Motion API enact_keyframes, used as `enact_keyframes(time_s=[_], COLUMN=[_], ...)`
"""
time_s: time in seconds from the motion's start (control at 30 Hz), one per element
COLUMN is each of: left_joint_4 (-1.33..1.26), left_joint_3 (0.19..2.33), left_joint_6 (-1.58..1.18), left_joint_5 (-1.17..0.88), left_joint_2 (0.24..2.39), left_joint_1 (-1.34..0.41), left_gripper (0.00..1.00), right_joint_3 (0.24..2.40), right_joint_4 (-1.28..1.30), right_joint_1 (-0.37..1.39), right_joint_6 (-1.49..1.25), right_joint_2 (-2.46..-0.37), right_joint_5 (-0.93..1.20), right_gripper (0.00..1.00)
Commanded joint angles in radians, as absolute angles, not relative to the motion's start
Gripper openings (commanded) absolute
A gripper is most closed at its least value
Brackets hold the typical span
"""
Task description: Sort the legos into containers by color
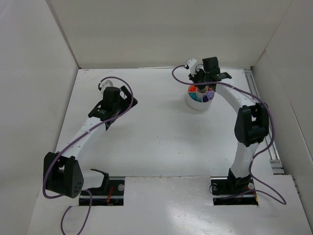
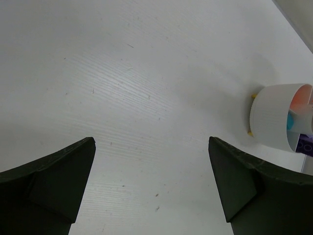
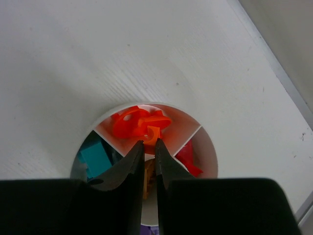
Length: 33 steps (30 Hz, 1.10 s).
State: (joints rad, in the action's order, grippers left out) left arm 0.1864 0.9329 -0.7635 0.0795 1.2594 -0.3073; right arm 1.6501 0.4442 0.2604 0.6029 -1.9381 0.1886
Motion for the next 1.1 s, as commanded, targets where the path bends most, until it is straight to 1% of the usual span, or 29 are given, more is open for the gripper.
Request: enact_keyframes(time_s=[0.0, 0.13, 0.2, 0.27, 0.3, 0.5, 0.53, 0.73, 0.87, 0.9, 0.97, 1.0, 1.07], left_joint_4=[0.167, 0.167, 0.167, 0.167, 0.167, 0.186, 0.186, 0.21, 0.264, 0.279, 0.325, 0.342, 0.385], left_joint_3=[0.928, 0.928, 0.928, 0.928, 0.928, 0.928, 0.928, 0.928, 0.928, 0.919, 0.898, 0.888, 0.858], left_joint_6=[-0.749, -0.739, -0.739, -0.739, -0.739, -0.739, -0.739, -0.739, -0.749, -0.758, -0.77, -0.782, -0.794], left_joint_5=[0.069, 0.069, 0.078, 0.078, 0.078, 0.078, 0.078, 0.078, 0.098, 0.11, 0.147, 0.161, 0.202], left_joint_2=[1.247, 1.256, 1.256, 1.256, 1.256, 1.247, 1.247, 1.206, 1.141, 1.102, 1.051, 1.025, 0.941], left_joint_1=[-0.305, -0.296, -0.296, -0.296, -0.296, -0.296, -0.296, -0.296, -0.296, -0.296, -0.296, -0.296, -0.296], left_gripper=[1.0, 1.0, 1.0, 1.0, 1.0, 1.0, 1.0, 1.0, 1.0, 1.0, 1.0, 1.0, 1.0], right_joint_3=[1.701, 1.72, 1.73, 1.73, 1.73, 1.73, 1.721, 1.695, 1.585, 1.5, 1.396, 1.288, 1.186], right_joint_4=[0.411, 0.4, 0.4, 0.4, 0.4, 0.371, 0.371, 0.335, 0.27, 0.255, 0.212, 0.2, 0.19], right_joint_1=[0.238, 0.238, 0.229, 0.229, 0.229, 0.229, 0.229, 0.229, 0.219, 0.219, 0.19, 0.178, 0.154], right_joint_6=[0.611, 0.611, 0.611, 0.611, 0.62, 0.62, 0.629, 0.629, 0.629, 0.629, 0.62, 0.602, 0.589], right_joint_2=[-1.954, -1.974, -1.974, -1.983, -1.983, -1.953, -1.941, -1.861, -1.711, -1.622, -1.521, -1.406, -1.282], right_joint_5=[0.173, 0.183, 0.183, 0.202, 0.202, 0.233, 0.233, 0.233, 0.244, 0.244, 0.203, 0.184, 0.131], right_gripper=[0.0, 0.0, 0.03, 0.1, 0.17, 0.35, 0.41, 0.43, 0.45, 0.45, 0.46, 0.46, 0.5])
